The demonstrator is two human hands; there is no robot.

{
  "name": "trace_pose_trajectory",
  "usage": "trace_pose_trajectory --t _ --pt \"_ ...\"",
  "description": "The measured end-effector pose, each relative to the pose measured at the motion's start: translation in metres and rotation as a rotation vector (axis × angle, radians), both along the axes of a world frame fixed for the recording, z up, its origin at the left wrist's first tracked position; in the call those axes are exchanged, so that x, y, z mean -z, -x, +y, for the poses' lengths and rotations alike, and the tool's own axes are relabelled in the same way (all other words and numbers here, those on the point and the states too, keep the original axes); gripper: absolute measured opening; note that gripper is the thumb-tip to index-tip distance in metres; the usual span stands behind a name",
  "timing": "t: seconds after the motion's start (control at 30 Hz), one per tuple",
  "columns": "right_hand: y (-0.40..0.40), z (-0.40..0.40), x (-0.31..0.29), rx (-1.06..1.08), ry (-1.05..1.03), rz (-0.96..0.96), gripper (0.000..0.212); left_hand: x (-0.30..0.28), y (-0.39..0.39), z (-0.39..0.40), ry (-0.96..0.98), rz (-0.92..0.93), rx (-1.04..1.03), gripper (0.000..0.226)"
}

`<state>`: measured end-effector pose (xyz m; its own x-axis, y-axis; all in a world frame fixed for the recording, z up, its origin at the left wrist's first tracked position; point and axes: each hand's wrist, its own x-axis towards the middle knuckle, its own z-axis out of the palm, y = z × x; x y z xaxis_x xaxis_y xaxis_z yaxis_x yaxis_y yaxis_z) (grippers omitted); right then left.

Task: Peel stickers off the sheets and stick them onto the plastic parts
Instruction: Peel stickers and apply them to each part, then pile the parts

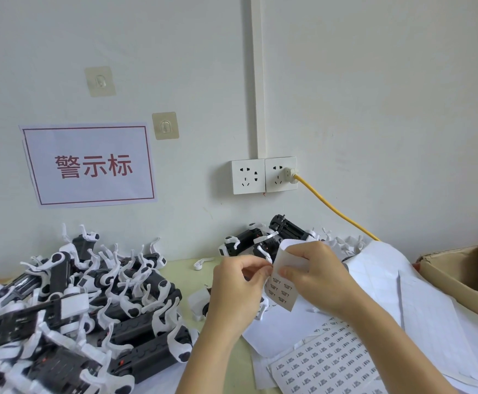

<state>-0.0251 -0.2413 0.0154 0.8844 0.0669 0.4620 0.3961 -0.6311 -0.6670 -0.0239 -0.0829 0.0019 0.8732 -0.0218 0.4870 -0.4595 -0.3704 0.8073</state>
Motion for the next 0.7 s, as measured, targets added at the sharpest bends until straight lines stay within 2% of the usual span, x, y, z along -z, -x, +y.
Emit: trace_pose_trajectory --t 0.17,0.3,0.4,0.47,0.57,0.63,0.7 --pt "0.002 0.0 -0.002 -0.018 -0.025 -0.033 0.033 0.001 0.001 -0.004 0.08 -0.035 -0.015 0.02" --pt "0.004 0.001 -0.005 0.006 -0.136 -0.064 0.01 -0.001 -0.001 -0.001 0.279 -0.012 -0.072 0.019" --pt "0.001 -0.003 -0.005 0.11 -0.164 -0.045 0.008 -0.002 -0.004 0.002 0.426 0.015 -0.152 0.017" --pt "-0.002 -0.009 -0.003 0.219 -0.129 0.048 0.008 -0.002 -0.005 0.004 0.488 0.025 -0.205 0.016" --pt "-0.005 -0.018 0.0 0.284 -0.082 0.345 0.021 -0.002 -0.006 0.005 0.534 0.049 -0.251 0.015" --pt "-0.005 -0.021 0.003 0.308 0.035 0.496 0.029 -0.001 -0.006 0.005 0.538 0.065 -0.264 0.015" --pt "-0.003 -0.022 0.005 0.364 0.208 0.531 0.03 -0.001 -0.006 0.004 0.53 0.079 -0.271 0.015"
